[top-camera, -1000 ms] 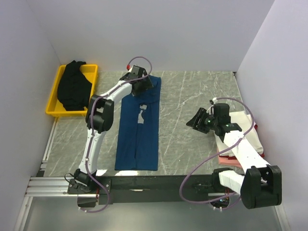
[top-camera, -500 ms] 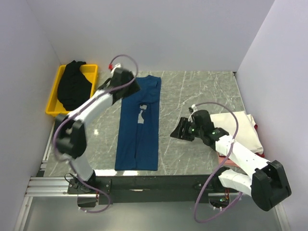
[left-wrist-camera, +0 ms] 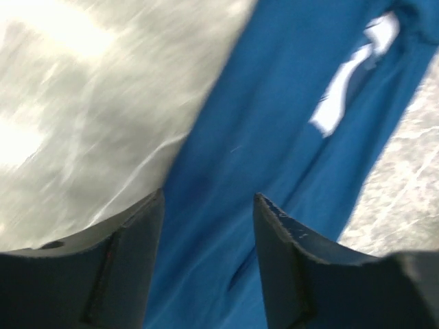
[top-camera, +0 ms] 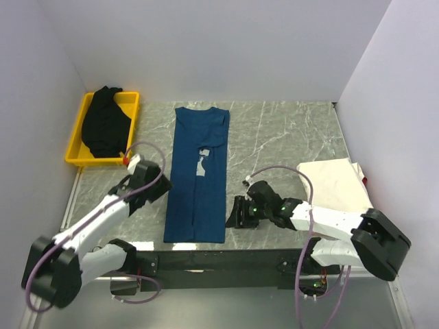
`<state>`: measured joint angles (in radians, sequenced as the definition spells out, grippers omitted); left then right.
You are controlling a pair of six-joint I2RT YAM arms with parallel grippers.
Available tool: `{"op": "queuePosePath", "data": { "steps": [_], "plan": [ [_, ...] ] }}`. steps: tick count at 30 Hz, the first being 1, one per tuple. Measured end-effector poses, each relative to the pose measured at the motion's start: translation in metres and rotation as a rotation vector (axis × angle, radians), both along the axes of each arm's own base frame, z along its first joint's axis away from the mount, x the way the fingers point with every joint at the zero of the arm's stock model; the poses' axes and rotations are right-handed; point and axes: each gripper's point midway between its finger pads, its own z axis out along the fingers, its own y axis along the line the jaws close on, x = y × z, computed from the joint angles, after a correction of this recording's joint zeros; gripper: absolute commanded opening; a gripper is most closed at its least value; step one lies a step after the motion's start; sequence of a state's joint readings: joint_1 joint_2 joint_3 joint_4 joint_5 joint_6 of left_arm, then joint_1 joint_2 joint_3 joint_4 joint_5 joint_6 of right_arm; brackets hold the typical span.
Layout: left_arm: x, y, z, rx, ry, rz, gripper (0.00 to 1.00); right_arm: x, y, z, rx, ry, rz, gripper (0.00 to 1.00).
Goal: Fold and stack the t-shirts
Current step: Fold the tshirt
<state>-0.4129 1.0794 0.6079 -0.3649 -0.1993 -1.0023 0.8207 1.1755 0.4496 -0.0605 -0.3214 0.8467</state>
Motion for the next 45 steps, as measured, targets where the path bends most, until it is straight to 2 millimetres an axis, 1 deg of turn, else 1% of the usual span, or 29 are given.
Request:
{"op": "queuePosePath", "data": {
  "steps": [3,6,10,14,17,19,20,22,23,27,31,32,34,36,39,45],
  "plan": [
    [-0.025,0.011,-0.013,-0.032,0.019,0.052,0.57,-0.013,0.007,-0.012,-0.021,0.038,0.029,0.52],
    [-0.045,0.019,-0.022,-0.052,0.044,0.097,0.57,-0.025,0.013,-0.021,-0.040,0.063,0.058,0.51],
    [-0.062,0.029,-0.030,-0.071,0.067,0.169,0.57,-0.038,0.021,-0.029,-0.051,0.089,0.090,0.51],
    [-0.078,0.036,-0.038,-0.101,0.073,0.223,0.54,-0.039,0.031,-0.029,-0.038,0.097,0.102,0.50],
    [-0.087,0.038,-0.046,-0.119,0.078,0.237,0.54,-0.038,0.037,-0.030,-0.034,0.101,0.100,0.42],
    [-0.091,0.039,-0.051,-0.120,0.087,0.241,0.53,-0.038,0.037,-0.032,-0.038,0.107,0.096,0.33],
    [-0.092,0.038,-0.052,-0.122,0.092,0.242,0.53,-0.038,0.037,-0.033,-0.041,0.110,0.094,0.24],
    [-0.094,0.038,-0.056,-0.117,0.105,0.238,0.52,-0.037,0.036,-0.035,-0.050,0.110,0.090,0.15],
    [-0.095,0.037,-0.057,-0.117,0.112,0.232,0.52,-0.038,0.035,-0.036,-0.056,0.111,0.088,0.09],
    [-0.095,0.025,-0.061,-0.122,0.131,0.183,0.52,-0.034,0.027,-0.039,-0.075,0.109,0.065,0.01],
    [-0.098,0.010,-0.060,-0.123,0.137,0.109,0.53,-0.023,0.003,-0.038,-0.081,0.092,0.004,0.00],
    [-0.101,0.006,-0.059,-0.118,0.141,0.088,0.53,-0.019,-0.006,-0.039,-0.085,0.086,-0.018,0.00],
    [-0.105,-0.003,-0.057,-0.112,0.149,0.042,0.54,-0.015,-0.017,-0.039,-0.091,0.075,-0.045,0.00],
    [-0.109,-0.012,-0.054,-0.111,0.152,-0.002,0.55,-0.015,-0.026,-0.039,-0.095,0.068,-0.054,0.00],
    [-0.119,-0.026,-0.053,-0.117,0.168,-0.075,0.56,-0.021,-0.029,-0.040,-0.090,0.071,-0.037,0.00],
    [-0.146,-0.044,-0.058,-0.134,0.239,-0.174,0.56,-0.031,-0.029,-0.040,-0.060,0.094,-0.006,0.00]
  ]
}}
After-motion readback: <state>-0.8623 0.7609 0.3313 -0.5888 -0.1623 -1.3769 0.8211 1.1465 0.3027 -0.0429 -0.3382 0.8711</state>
